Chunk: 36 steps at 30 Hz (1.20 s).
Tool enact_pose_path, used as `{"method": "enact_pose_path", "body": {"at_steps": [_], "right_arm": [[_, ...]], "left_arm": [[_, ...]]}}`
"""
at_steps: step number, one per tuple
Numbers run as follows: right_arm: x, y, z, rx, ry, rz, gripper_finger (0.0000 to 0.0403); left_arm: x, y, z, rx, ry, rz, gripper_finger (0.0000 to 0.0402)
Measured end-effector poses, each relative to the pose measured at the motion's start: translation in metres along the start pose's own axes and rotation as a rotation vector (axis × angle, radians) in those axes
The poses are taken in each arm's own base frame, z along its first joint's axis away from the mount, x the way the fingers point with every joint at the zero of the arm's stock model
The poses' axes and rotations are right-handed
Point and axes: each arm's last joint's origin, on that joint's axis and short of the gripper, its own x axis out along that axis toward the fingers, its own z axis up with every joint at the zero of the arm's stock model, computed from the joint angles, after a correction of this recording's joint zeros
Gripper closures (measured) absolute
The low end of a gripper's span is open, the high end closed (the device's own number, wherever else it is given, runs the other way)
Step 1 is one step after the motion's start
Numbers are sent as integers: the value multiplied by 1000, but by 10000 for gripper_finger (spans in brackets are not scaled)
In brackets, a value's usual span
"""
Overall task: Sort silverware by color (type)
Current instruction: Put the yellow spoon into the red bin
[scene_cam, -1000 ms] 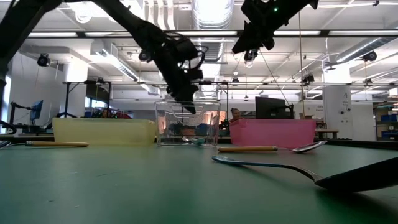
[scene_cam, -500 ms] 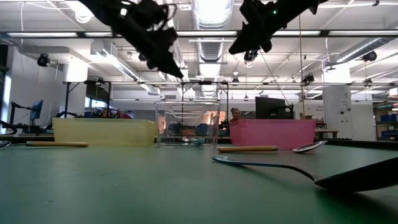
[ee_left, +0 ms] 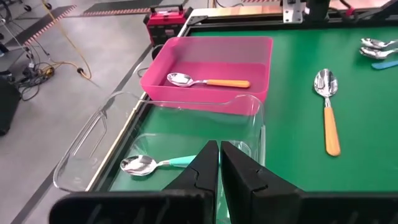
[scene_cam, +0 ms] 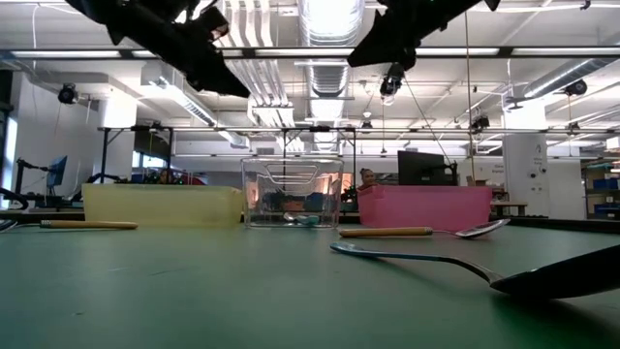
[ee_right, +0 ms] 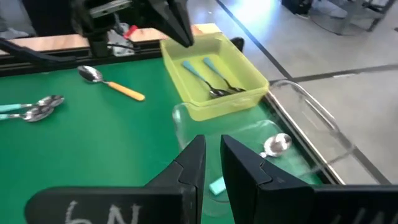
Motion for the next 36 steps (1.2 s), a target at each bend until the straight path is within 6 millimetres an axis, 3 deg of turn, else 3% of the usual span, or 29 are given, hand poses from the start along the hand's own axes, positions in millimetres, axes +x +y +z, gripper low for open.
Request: {"method": "enact_pose_path", "body": {"at_steps": [11,21,36], "right_arm": [[-2,25,0,-35,-16,80,360],[3,39,-8,-71,-11,120,360],[17,42,-19,-70,32,119,360]], "left_arm": [[-12,-5,-4,-76,-13,-10,401],[-16,-22,-8,-103,64,-90,401],[-25,-49,-34,-309,394,-171,401]]}}
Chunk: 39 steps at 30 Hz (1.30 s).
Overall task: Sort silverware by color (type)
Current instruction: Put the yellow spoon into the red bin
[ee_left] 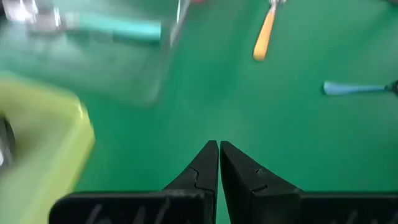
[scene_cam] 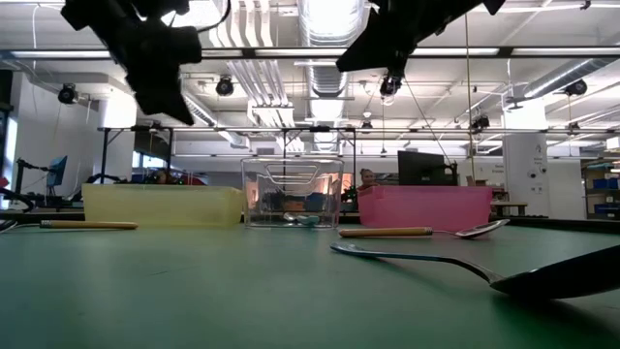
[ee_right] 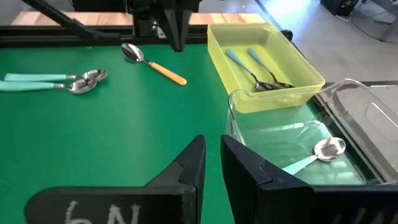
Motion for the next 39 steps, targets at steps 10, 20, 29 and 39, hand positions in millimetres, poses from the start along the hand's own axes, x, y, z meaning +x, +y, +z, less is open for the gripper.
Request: {"method": "enact_pose_path", "body": {"at_steps": [10,20,29,39], "right_arm": [[10,1,-4,-13,11,2,360],[12,2,-4,-56,11,3,360],[11,1,-1,-67,-20,0,360],[11,1,0,-68,-33,-1,360]], "left_arm": [[7,-5,-38,-240,281,50,401],[22,4,-73,-397,393,193,401],[25,8,-80,-391,381,278,387],[31,12,-94,-424,414,317,304]]}}
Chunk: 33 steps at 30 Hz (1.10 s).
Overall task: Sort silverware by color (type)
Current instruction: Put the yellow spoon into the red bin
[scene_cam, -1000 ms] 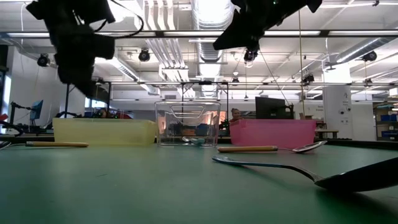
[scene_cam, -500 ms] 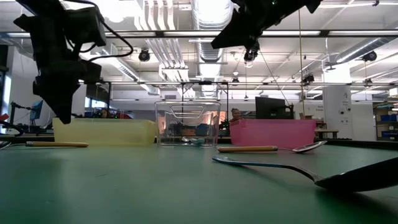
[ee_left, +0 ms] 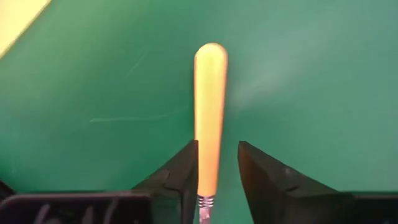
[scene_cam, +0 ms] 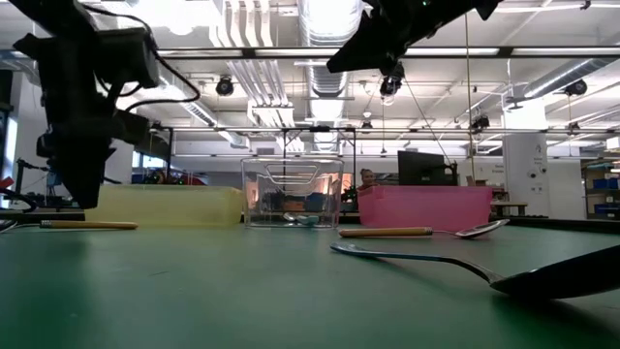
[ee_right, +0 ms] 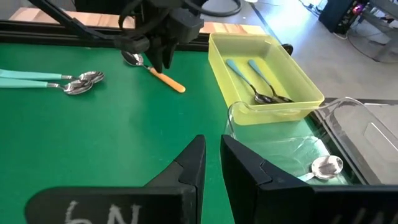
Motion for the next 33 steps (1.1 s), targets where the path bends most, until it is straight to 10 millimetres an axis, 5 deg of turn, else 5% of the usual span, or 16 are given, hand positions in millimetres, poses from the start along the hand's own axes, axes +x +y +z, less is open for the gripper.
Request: {"method": "enact_pose_path", "body": {"at_steps": [14,33], "right_arm": [[0,0,0,-8,0,-1,360],[0,0,0,-32,3,-2,360]], "left_arm": [[22,-1,-1,19,42,40,282],[28,-31,25,145,35,-60,337]]}}
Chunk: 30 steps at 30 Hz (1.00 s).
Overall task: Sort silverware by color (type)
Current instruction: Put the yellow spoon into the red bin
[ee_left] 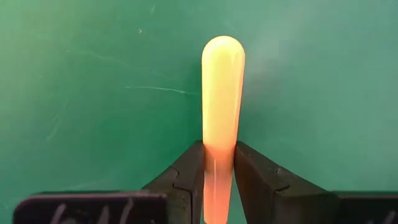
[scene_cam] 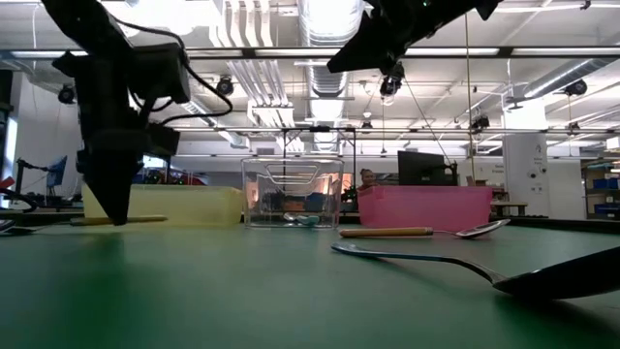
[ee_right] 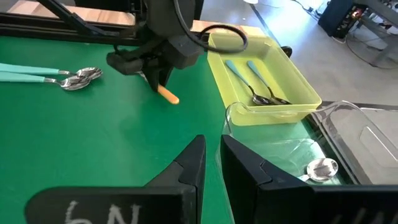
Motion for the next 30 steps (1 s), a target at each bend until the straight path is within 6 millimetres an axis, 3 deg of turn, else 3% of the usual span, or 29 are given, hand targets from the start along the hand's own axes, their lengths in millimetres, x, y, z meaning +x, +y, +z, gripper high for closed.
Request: {"method": "enact_pose_path", "body": {"at_steps": [22,30], "right_arm": [[0,0,3,40,-30,-1,360],[0,0,3,39,-29,-1,360]], "left_arm": [[-7,-28,5,199,-164,-66,341],[-27,-43,22,305,-291,-54,361]]}}
